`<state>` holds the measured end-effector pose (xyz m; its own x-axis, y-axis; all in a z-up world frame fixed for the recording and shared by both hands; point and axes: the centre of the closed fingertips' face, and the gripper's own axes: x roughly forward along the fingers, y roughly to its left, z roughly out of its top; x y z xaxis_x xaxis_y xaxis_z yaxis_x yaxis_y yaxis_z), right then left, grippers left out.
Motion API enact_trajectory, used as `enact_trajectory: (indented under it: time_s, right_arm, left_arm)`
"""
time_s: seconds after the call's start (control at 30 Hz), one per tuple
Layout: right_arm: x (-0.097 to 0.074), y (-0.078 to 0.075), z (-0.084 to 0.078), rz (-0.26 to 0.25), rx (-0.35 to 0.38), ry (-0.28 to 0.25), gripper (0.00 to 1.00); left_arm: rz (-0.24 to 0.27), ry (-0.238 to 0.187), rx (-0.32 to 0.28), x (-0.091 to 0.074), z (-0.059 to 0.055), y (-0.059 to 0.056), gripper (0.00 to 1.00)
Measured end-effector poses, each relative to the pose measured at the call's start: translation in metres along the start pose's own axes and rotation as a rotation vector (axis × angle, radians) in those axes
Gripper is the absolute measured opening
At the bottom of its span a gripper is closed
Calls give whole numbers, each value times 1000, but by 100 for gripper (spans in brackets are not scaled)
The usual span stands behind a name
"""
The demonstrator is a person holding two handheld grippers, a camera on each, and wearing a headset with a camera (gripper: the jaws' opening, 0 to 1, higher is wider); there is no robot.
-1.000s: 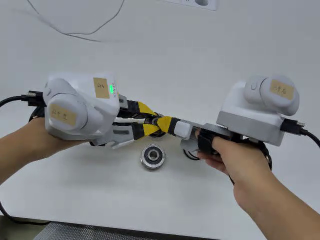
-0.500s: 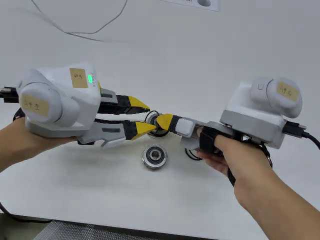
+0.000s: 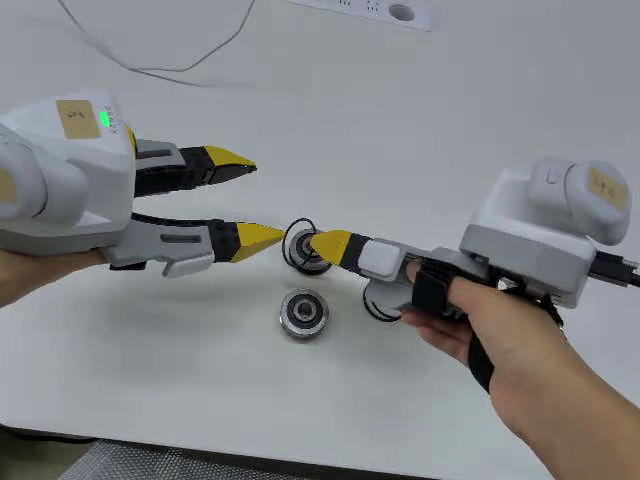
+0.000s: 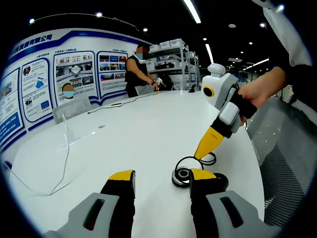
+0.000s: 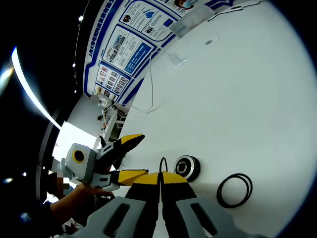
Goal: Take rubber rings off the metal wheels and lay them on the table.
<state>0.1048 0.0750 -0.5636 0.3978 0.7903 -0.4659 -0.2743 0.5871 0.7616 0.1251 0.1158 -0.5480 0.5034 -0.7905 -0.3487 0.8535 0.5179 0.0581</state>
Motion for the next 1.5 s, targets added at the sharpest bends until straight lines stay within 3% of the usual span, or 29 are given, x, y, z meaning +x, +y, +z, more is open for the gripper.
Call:
enact_trajectory:
  time_s: [0.2,0.5,0.8,1.13,1.33,1.5]
  right_arm:
    - [-19,-15,1,-27,43,-37,1]
    - [-46,-48,-4,-109,76,-69,1]
    - [-58,-74,-13,-168,132,-80,1]
    - [-62,-87,-13,-226,139,-86,2]
    - [-61,-86,-15,-248,105,-81,9]
    - [-65,-83,-12,-257,73,-89,10]
  left_arm:
    - [-9,-8,-1,4,4,-3,50]
    - [-41,5,-3,10,2,-13,58]
    - [-66,35,-1,13,-3,-21,59]
    - [-92,50,-1,18,-7,-28,59]
    - [-101,54,-3,18,-8,-32,58]
    - [-104,58,-2,16,-9,-34,58]
